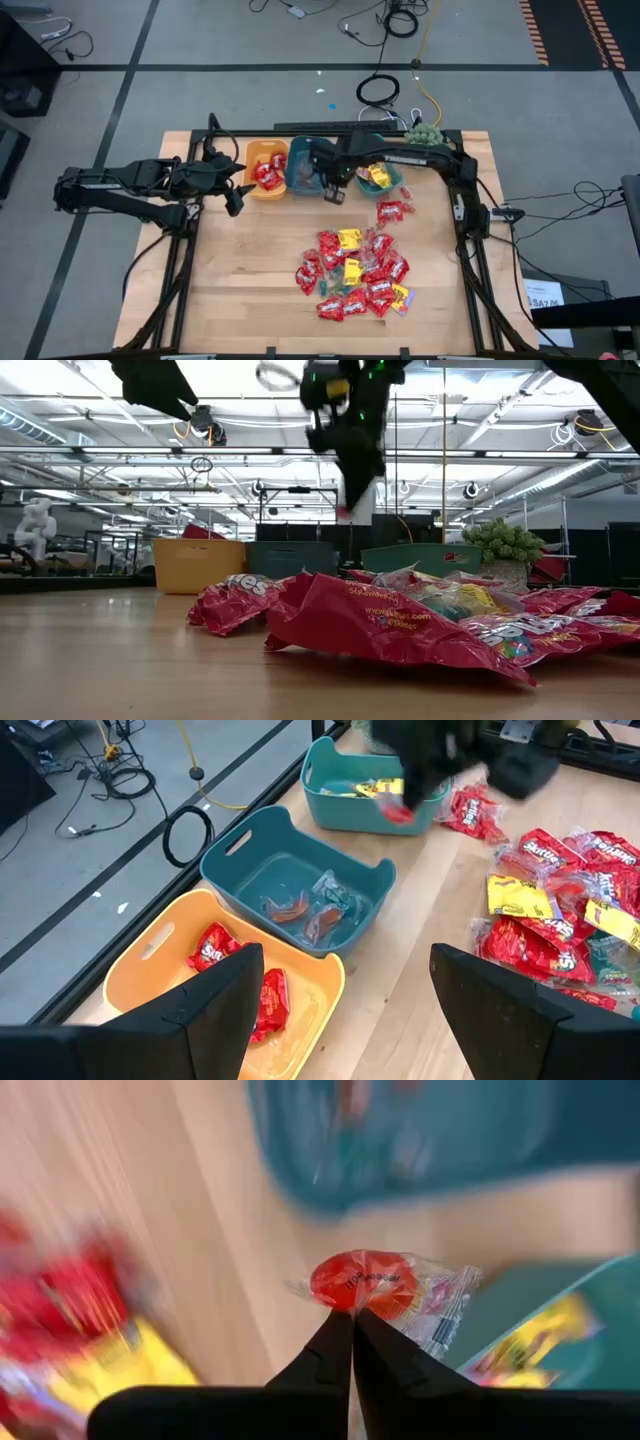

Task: Sort candy
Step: Put the transparent red gummy into the blue bin, then adjust the green bin, then adjust the blue bin

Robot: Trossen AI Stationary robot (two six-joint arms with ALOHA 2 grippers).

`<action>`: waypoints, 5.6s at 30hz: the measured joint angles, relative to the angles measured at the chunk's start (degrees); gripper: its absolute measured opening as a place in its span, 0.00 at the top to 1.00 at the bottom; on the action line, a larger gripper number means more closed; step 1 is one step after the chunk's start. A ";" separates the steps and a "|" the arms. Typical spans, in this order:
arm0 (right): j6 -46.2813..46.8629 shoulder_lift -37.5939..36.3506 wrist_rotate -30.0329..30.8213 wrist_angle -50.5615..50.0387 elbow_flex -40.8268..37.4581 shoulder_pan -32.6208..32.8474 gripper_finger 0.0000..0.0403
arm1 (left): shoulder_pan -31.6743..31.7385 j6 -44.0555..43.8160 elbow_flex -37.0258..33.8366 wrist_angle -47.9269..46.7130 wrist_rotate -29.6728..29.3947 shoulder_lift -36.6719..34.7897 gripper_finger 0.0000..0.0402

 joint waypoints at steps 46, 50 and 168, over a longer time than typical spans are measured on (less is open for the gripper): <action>29.78 2.32 6.44 -10.45 3.85 -9.20 0.63 | -0.01 0.00 0.00 0.03 0.00 -0.02 0.26; 31.75 2.28 1.48 -9.72 3.56 -10.71 0.63 | -0.01 -0.02 0.00 0.01 0.00 0.00 0.26; 47.85 1.91 -10.30 8.74 2.88 -10.15 0.72 | -0.01 0.00 0.00 0.03 0.01 -0.02 0.26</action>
